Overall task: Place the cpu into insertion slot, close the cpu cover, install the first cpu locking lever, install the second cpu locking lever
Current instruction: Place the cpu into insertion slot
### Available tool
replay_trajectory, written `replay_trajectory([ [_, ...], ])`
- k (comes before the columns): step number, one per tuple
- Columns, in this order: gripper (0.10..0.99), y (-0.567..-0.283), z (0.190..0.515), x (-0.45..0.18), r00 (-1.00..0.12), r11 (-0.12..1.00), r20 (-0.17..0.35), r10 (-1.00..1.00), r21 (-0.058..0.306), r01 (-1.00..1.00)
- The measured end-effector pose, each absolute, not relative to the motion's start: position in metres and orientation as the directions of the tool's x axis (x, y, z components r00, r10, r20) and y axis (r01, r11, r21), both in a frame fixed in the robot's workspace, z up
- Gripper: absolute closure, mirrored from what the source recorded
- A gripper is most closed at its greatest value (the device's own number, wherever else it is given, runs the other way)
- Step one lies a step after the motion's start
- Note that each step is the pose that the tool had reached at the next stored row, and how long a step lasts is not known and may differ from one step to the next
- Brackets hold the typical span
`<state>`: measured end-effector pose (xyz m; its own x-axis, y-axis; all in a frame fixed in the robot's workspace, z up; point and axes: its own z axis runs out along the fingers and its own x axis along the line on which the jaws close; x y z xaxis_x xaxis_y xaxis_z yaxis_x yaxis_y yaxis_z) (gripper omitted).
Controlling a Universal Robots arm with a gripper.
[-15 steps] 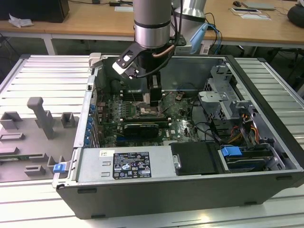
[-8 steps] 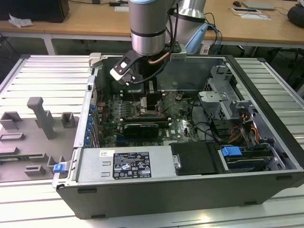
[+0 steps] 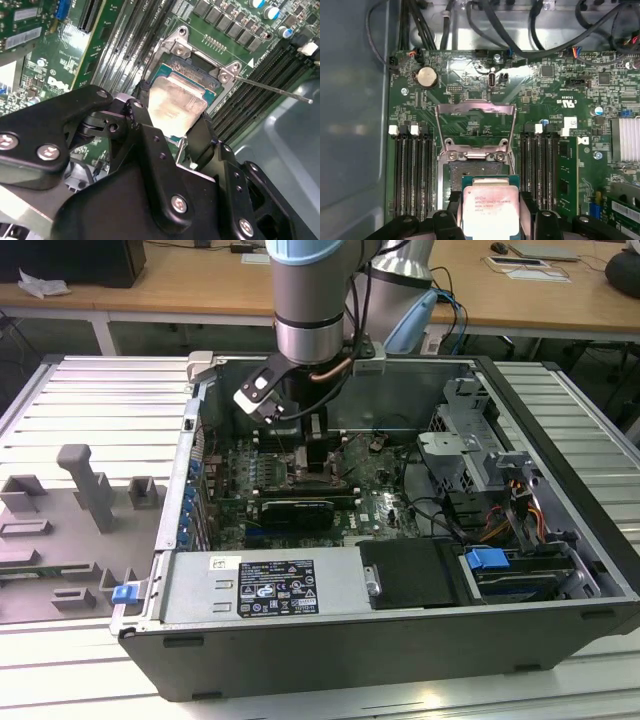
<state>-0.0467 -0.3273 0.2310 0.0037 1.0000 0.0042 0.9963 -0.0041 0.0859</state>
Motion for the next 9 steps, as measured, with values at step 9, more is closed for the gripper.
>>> replay_trajectory([
  [9,0.545,-0.321,0.216,-0.046,0.004,-0.003,-0.009,1.000,0.082,0.997],
])
